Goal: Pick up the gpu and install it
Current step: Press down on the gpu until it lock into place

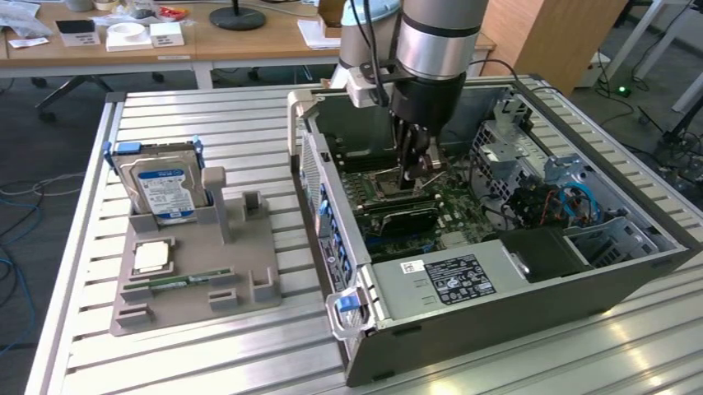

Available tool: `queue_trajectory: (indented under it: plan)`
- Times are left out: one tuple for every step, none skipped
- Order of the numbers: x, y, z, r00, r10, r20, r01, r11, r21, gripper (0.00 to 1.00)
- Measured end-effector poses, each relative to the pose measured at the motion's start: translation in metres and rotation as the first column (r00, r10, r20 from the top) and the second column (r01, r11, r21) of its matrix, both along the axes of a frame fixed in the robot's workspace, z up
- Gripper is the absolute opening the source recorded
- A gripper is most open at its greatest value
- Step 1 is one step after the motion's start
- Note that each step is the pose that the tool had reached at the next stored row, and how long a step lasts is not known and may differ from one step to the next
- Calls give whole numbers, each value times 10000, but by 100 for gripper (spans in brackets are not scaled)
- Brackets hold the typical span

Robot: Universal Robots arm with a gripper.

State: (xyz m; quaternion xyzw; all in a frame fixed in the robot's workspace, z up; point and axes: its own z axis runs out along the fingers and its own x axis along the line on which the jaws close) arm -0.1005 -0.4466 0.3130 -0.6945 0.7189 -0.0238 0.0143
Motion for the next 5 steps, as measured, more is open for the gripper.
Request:
queue_trajectory:
  plan:
    - [0, 0, 0, 10000, 0, 0, 0, 10000, 0, 11]
    - [0, 0, 1, 10000, 1, -1, -1, 10000, -1, 11]
    - [0, 0, 1, 10000, 1, -1, -1, 10000, -2, 11]
    - [0, 0, 1, 10000, 1, -1, -1, 10000, -2, 11]
    - [0, 0, 1, 10000, 0, -1, 0, 10000, -2, 11]
